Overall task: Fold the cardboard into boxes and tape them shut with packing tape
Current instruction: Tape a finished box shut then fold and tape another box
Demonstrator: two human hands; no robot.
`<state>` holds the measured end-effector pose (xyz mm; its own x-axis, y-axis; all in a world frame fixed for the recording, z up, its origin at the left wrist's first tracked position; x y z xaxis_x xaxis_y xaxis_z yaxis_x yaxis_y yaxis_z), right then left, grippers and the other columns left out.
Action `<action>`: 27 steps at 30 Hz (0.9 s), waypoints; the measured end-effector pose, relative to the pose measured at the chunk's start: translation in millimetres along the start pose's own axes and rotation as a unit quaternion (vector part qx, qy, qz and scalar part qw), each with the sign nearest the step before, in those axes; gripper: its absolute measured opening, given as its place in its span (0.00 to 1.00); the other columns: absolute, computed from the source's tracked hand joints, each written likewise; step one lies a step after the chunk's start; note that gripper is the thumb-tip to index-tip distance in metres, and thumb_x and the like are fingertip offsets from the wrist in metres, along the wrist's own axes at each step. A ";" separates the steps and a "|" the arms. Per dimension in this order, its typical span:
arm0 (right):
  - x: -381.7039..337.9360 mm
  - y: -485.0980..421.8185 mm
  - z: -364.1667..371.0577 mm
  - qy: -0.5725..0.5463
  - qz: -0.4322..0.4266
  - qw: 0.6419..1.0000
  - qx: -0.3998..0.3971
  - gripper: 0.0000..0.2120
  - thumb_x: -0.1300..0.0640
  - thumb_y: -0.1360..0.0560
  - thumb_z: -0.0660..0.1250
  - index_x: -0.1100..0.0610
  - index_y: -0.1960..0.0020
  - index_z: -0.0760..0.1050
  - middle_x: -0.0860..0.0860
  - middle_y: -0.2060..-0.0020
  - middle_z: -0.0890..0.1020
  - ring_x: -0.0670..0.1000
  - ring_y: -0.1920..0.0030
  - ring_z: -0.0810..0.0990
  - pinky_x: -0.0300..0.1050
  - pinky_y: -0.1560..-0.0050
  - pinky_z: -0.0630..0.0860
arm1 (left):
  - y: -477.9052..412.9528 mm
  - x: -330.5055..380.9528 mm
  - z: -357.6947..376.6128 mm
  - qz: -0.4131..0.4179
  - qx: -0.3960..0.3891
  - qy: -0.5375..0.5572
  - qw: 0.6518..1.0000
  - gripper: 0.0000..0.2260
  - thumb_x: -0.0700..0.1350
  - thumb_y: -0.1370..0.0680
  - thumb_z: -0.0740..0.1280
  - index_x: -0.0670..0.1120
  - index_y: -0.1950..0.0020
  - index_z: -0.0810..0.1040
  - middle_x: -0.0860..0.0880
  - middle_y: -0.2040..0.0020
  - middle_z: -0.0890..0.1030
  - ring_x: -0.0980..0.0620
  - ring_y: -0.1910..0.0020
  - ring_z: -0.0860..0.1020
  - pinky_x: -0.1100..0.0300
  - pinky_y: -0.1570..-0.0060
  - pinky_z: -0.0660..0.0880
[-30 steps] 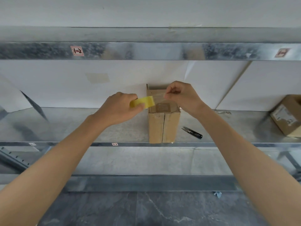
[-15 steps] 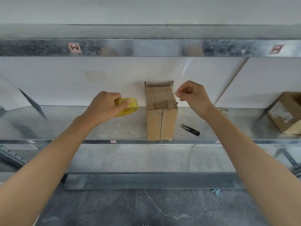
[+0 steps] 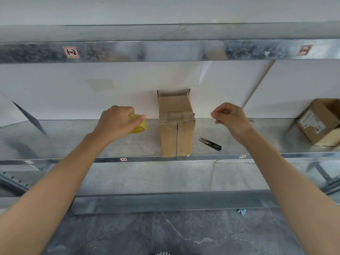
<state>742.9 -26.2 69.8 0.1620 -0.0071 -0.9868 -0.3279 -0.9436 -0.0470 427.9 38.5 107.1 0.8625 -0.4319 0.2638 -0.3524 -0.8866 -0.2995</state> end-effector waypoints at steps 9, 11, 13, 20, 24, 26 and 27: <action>21.7 -10.5 0.9 0.015 0.017 1.000 -0.002 0.10 0.69 0.28 0.69 0.57 0.62 0.74 0.52 0.65 0.78 0.46 0.64 0.76 0.36 0.61 0.76 | -7.3 -0.9 17.6 0.009 -0.002 -0.030 1.000 0.23 0.65 0.29 0.54 0.46 0.70 0.65 0.49 0.72 0.70 0.51 0.70 0.69 0.57 0.68 0.60; 27.1 -13.5 1.8 0.025 0.021 0.999 -0.003 0.10 0.69 0.28 0.69 0.57 0.62 0.74 0.52 0.66 0.78 0.46 0.64 0.76 0.37 0.61 0.76 | -9.4 -2.8 24.3 0.006 -0.004 -0.034 0.999 0.24 0.66 0.29 0.54 0.46 0.70 0.65 0.49 0.72 0.71 0.50 0.70 0.69 0.57 0.68 0.59; 31.7 -17.0 1.7 0.031 0.022 0.999 0.001 0.10 0.68 0.28 0.69 0.57 0.63 0.74 0.51 0.66 0.78 0.46 0.65 0.76 0.37 0.61 0.77 | -10.4 -6.8 33.2 -0.003 -0.006 -0.034 0.999 0.25 0.66 0.29 0.54 0.45 0.69 0.66 0.48 0.72 0.71 0.47 0.69 0.71 0.56 0.68 0.60; 64.1 -17.5 28.2 0.050 0.044 0.997 0.033 0.10 0.66 0.25 0.65 0.56 0.62 0.70 0.50 0.68 0.75 0.46 0.67 0.74 0.43 0.60 0.75 | -3.1 0.7 73.1 -0.029 -0.005 -0.021 0.999 0.22 0.63 0.28 0.54 0.44 0.64 0.71 0.49 0.69 0.72 0.45 0.66 0.71 0.56 0.64 0.63; 85.4 -13.8 52.4 -0.001 0.083 0.996 0.040 0.09 0.56 0.21 0.62 0.55 0.59 0.69 0.51 0.66 0.73 0.48 0.65 0.72 0.43 0.60 0.75 | -0.1 8.0 82.5 -0.042 0.020 -0.003 0.999 0.22 0.61 0.28 0.53 0.44 0.66 0.69 0.50 0.72 0.70 0.45 0.70 0.70 0.58 0.67 0.61; 88.2 -15.2 61.0 0.009 0.074 0.996 0.053 0.09 0.55 0.20 0.60 0.56 0.58 0.68 0.53 0.64 0.73 0.49 0.64 0.72 0.47 0.58 0.74 | 2.0 7.5 82.3 -0.040 0.038 0.004 0.998 0.24 0.63 0.28 0.50 0.43 0.67 0.69 0.49 0.73 0.71 0.46 0.72 0.70 0.59 0.70 0.60; 88.3 -16.3 63.8 0.020 0.065 0.996 0.061 0.09 0.55 0.20 0.58 0.56 0.57 0.68 0.53 0.63 0.73 0.49 0.63 0.71 0.47 0.58 0.73 | 3.1 5.9 82.5 -0.044 0.046 0.010 0.998 0.25 0.63 0.29 0.49 0.43 0.67 0.69 0.49 0.73 0.71 0.46 0.72 0.71 0.60 0.70 0.60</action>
<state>703.2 9.7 -26.5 0.1480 -0.1420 -0.9787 -0.4580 -0.8870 0.0594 461.8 46.8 32.2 0.8807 -0.3576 0.3106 -0.2408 -0.9027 -0.3566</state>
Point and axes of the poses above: each hand's wrist, its own y-axis away from the middle knuckle, its own z-axis out of the palm, x = y × z, the point moved 10 cm from there along -y, towards the middle knuckle
